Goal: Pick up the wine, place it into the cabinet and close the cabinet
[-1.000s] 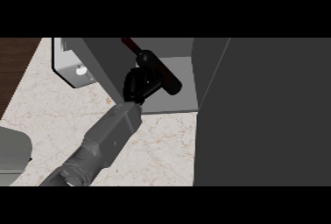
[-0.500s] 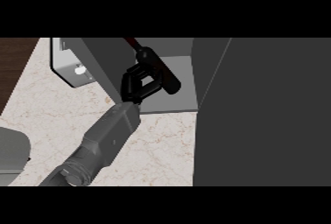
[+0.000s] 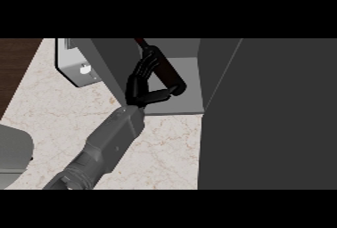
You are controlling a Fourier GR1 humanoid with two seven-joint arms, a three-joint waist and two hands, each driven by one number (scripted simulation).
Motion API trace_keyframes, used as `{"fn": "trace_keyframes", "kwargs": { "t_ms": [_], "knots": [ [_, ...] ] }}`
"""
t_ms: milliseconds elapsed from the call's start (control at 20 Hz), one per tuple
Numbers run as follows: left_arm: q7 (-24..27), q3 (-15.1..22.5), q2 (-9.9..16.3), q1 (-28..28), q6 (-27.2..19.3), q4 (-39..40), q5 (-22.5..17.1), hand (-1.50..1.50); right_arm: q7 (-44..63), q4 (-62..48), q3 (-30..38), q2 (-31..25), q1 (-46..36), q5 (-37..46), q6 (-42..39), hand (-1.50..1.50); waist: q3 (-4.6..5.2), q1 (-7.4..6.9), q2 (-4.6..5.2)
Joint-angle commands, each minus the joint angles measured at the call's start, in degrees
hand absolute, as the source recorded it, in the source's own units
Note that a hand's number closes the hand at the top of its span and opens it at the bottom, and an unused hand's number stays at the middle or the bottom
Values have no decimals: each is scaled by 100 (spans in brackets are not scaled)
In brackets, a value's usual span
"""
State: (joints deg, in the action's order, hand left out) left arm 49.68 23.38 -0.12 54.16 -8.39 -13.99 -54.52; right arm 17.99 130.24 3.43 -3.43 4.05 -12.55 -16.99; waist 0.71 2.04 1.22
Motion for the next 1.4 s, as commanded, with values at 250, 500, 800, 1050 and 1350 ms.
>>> {"fn": "trace_keyframes", "kwargs": {
  "t_ms": [250,500,800,1050,1350],
  "knots": [
    [-114,231,413,-677,-315,-1033,267,-150,219,99,100,-72,-83,-151,58,-150,-74,-336,-188],
    [-717,795,530,-1471,-723,-2653,608,-150,276,82,159,-108,-9,-45,93,-150,-78,-423,-219],
    [-1567,1197,1509,-2483,-794,-5074,732,-150,400,510,-26,-32,280,-57,91,-150,-78,-415,-224],
    [-2245,1500,1976,-3435,-1641,-7281,1000,-150,396,388,-181,79,79,26,180,-150,-77,-353,-178],
    [-2693,1720,2259,-4375,-2392,-9084,1450,-150,468,322,-28,-199,-140,17,22,-150,-74,-287,-152]
  ]
}}
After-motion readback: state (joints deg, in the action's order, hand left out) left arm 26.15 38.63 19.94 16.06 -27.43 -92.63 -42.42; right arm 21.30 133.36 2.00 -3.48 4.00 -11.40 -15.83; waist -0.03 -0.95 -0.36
